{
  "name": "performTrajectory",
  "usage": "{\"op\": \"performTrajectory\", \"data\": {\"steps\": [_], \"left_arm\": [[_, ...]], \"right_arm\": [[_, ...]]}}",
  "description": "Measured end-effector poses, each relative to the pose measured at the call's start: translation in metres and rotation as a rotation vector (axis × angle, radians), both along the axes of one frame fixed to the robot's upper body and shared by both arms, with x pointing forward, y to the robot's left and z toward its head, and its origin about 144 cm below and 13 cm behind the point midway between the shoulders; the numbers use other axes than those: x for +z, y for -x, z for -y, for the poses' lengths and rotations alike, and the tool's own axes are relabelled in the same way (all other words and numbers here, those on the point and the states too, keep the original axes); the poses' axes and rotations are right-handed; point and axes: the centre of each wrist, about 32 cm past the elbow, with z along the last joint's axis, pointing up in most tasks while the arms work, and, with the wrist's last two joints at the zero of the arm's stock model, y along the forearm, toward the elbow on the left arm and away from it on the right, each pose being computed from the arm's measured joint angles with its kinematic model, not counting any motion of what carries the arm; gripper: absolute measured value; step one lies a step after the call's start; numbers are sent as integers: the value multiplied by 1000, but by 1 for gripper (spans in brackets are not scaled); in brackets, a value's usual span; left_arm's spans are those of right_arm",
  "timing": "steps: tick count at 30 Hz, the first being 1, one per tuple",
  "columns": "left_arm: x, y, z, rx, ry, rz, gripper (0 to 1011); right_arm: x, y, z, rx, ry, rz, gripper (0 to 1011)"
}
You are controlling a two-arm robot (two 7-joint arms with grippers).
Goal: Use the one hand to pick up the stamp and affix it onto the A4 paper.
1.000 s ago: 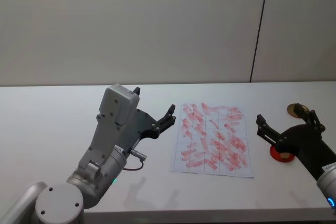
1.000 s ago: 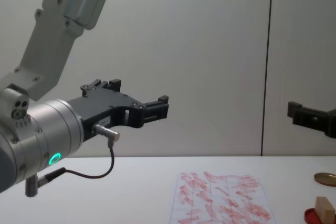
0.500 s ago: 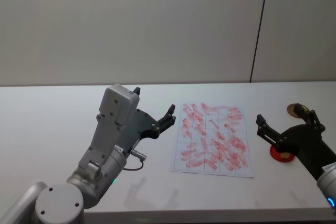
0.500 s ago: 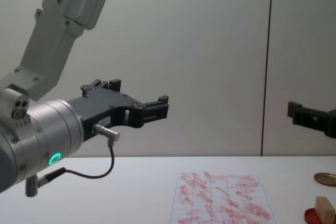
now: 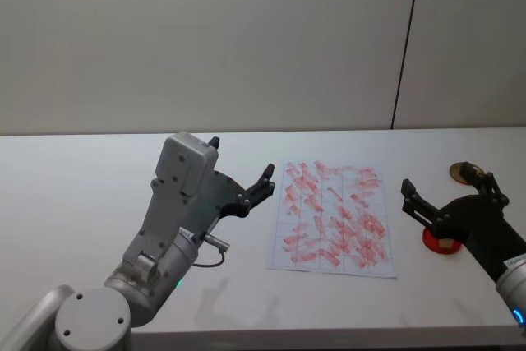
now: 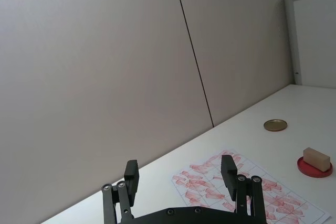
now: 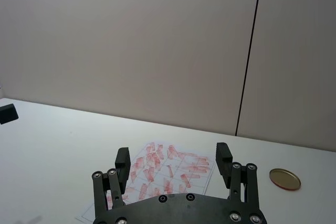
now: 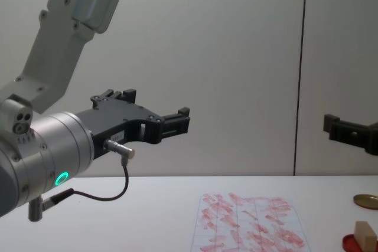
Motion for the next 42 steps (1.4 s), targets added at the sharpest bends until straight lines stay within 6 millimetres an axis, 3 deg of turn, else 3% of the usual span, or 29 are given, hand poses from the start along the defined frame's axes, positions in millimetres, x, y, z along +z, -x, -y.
{"op": "performTrajectory", "data": {"steps": [12, 31, 42], "left_arm": [[0, 0, 0, 0, 0, 0, 993], [0, 0, 0, 0, 0, 0, 993], [0, 0, 0, 0, 0, 0, 993]], "right_arm": [[-4, -13, 1, -54, 0, -55, 1001], [-20, -61, 15, -239, -27, -252, 1001], [-20, -88, 12, -316, -48, -374, 1001]]}}
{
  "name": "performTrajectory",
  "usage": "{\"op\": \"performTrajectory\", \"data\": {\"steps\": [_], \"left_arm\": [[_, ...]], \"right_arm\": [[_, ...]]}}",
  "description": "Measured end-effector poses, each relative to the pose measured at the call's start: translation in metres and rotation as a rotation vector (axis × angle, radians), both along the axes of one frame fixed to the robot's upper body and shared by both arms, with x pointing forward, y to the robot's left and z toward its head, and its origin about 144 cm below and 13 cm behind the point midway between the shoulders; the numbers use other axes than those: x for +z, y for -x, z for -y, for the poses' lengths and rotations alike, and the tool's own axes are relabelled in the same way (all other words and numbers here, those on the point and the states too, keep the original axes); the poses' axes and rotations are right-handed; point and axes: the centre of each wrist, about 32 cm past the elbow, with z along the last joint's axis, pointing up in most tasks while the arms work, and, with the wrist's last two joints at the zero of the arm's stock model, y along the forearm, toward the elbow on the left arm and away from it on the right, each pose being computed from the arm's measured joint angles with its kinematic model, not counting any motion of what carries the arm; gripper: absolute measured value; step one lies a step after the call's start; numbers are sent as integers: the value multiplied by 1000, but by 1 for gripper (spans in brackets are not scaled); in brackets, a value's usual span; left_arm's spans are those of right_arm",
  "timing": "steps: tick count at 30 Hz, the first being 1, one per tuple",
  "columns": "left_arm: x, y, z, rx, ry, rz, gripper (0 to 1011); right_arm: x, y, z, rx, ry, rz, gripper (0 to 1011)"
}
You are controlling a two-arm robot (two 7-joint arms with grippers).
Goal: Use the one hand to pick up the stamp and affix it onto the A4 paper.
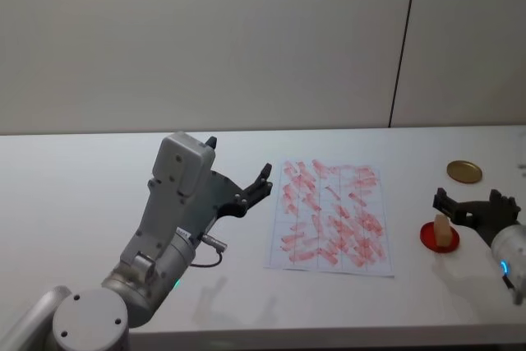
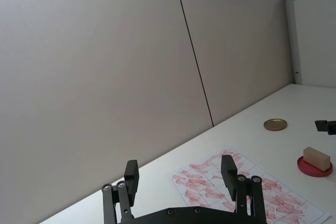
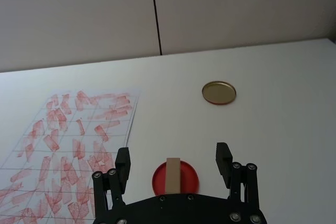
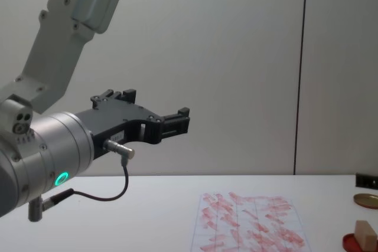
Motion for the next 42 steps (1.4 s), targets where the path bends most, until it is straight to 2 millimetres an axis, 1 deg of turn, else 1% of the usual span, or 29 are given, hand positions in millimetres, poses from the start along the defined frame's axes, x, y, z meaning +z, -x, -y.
{"op": "performTrajectory", "data": {"steps": [11, 21, 37, 39, 42], "left_arm": [[0, 0, 0, 0, 0, 0, 993], [0, 0, 0, 0, 0, 0, 993], [0, 0, 0, 0, 0, 0, 993], [0, 0, 0, 0, 0, 0, 993], [0, 0, 0, 0, 0, 0, 993]], "right_arm": [[-1, -24, -6, -43, -30, -110, 1001], [-9, -43, -12, -53, -50, -191, 1001], [-22, -58, -20, -51, -59, -260, 1001], [-23, -60, -21, -50, -59, -265, 994], [-25, -63, -22, -51, -57, -272, 929]]}}
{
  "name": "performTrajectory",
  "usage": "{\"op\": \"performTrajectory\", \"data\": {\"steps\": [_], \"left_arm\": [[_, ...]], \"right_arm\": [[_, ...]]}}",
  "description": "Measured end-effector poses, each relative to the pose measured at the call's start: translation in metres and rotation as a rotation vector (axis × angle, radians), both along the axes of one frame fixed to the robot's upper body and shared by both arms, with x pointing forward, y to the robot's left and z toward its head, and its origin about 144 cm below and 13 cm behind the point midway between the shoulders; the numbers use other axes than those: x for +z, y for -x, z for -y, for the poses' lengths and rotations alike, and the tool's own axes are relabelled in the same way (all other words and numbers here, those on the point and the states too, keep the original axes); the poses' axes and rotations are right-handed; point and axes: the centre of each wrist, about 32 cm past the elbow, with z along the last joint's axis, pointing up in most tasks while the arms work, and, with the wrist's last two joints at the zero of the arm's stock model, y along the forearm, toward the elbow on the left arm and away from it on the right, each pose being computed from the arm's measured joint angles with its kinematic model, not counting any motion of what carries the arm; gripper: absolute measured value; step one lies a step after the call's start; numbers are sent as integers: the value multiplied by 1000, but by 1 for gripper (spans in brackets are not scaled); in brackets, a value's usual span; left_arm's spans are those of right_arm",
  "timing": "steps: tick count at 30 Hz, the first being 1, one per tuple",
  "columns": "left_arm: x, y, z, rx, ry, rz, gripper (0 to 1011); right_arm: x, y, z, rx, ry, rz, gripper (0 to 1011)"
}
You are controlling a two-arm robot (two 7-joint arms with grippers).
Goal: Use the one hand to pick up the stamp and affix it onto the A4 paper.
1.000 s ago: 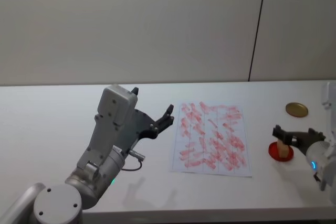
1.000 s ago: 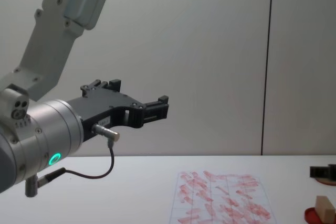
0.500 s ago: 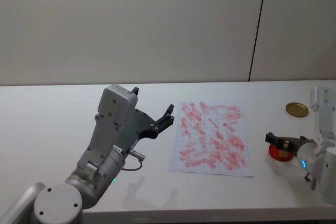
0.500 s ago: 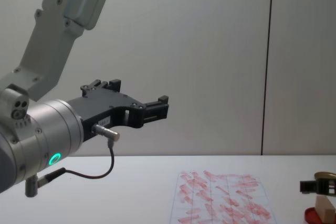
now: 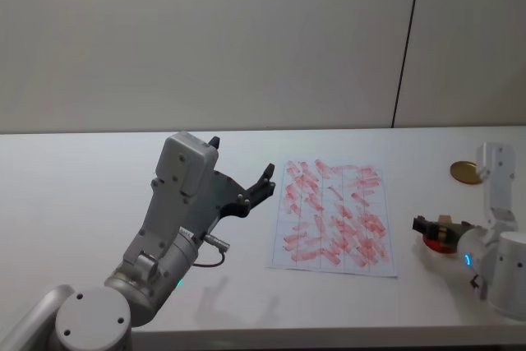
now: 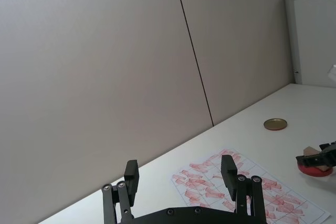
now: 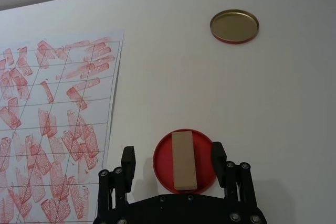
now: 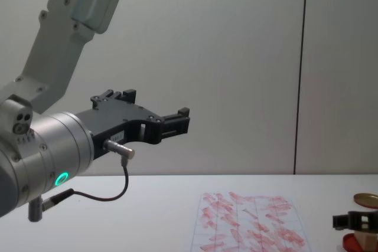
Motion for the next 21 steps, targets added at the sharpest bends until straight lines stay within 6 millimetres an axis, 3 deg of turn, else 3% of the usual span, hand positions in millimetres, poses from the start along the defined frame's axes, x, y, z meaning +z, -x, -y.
{"op": "performTrajectory", "data": {"steps": [21], "left_arm": [[0, 0, 0, 0, 0, 0, 993]], "right_arm": [[-2, -10, -8, -40, 57, -66, 307]]}}
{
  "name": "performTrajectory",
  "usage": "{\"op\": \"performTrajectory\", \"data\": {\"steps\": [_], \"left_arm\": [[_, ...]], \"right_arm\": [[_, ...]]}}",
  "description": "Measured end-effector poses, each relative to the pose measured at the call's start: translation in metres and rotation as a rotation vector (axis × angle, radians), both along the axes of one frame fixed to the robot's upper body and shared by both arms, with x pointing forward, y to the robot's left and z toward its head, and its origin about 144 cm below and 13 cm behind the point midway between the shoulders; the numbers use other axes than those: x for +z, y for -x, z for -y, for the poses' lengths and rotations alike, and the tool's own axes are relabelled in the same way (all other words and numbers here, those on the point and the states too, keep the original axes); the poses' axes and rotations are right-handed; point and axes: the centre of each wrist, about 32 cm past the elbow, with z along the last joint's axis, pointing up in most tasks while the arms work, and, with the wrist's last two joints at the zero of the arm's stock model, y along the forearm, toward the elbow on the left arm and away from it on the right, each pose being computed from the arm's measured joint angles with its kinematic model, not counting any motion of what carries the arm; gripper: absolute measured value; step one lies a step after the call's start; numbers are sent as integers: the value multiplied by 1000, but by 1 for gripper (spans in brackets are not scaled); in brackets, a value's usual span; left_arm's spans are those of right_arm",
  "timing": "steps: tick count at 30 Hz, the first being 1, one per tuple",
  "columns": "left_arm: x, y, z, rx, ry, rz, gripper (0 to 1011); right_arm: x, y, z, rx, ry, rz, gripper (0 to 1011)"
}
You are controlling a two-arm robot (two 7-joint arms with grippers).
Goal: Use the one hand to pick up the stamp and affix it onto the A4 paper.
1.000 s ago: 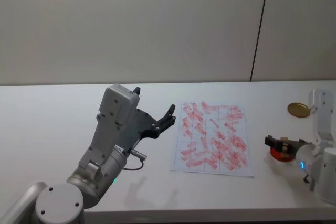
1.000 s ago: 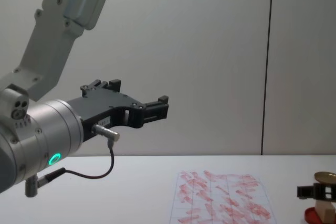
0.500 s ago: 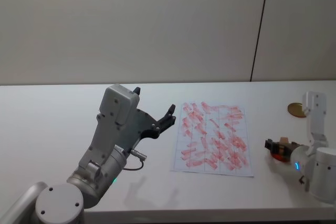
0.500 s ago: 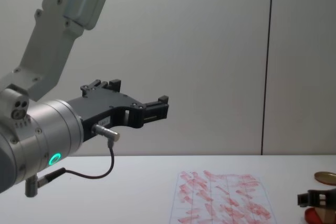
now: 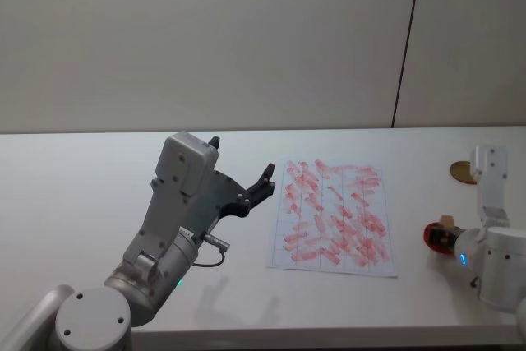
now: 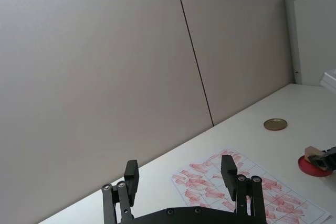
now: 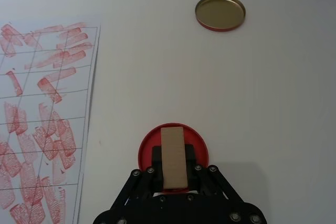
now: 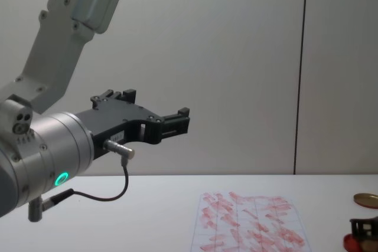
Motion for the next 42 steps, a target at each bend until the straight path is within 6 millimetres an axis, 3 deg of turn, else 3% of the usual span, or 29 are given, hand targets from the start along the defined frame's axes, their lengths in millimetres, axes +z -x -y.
{"op": "performTrajectory", "data": {"steps": [1, 4, 28, 42], "left_arm": [[0, 0, 0, 0, 0, 0, 993], [0, 0, 0, 0, 0, 0, 993], [0, 0, 0, 0, 0, 0, 993], [0, 0, 0, 0, 0, 0, 993]], "right_arm": [[1, 0, -1, -6, 9, -7, 248], [2, -1, -2, -17, 26, -22, 219], [0, -8, -1, -68, 21, -105, 220], [9, -5, 0, -62, 4, -52, 220]]}}
